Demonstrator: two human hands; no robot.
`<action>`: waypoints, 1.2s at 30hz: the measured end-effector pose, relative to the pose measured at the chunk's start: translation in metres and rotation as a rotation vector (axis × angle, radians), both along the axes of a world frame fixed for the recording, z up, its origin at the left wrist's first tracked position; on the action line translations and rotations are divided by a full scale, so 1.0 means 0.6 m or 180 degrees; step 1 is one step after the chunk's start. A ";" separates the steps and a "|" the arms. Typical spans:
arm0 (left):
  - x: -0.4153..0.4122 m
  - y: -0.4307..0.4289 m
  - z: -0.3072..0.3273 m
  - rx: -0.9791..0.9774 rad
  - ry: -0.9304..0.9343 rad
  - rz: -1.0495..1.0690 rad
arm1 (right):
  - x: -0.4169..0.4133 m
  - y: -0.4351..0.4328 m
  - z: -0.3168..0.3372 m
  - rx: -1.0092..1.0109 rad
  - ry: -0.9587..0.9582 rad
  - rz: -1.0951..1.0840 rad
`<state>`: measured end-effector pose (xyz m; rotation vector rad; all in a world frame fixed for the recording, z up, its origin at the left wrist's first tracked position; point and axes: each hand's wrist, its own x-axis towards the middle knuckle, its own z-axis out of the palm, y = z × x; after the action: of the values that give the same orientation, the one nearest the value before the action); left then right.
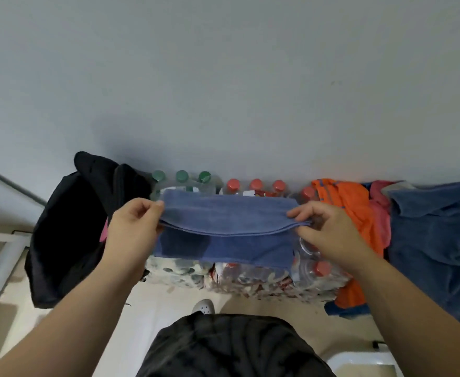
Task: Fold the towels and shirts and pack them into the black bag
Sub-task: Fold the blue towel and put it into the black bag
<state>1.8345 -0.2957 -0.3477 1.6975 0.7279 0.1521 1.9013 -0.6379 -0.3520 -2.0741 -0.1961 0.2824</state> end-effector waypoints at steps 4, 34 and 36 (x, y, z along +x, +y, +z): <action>-0.035 -0.023 -0.035 0.0903 0.0473 -0.0019 | -0.030 -0.009 -0.055 -0.0529 -0.0082 0.0472; 0.028 -0.025 -0.147 0.3509 0.1054 -0.2676 | -0.021 0.143 -0.139 -0.2998 -0.0407 0.0840; 0.026 -0.020 -0.150 0.3503 0.1049 -0.2656 | -0.018 0.138 -0.139 -0.3026 -0.0446 0.0818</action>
<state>1.8502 -0.3079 -0.4380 2.9882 0.0462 -0.4001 1.8907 -0.5552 -0.4353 -3.0188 -0.4849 0.4422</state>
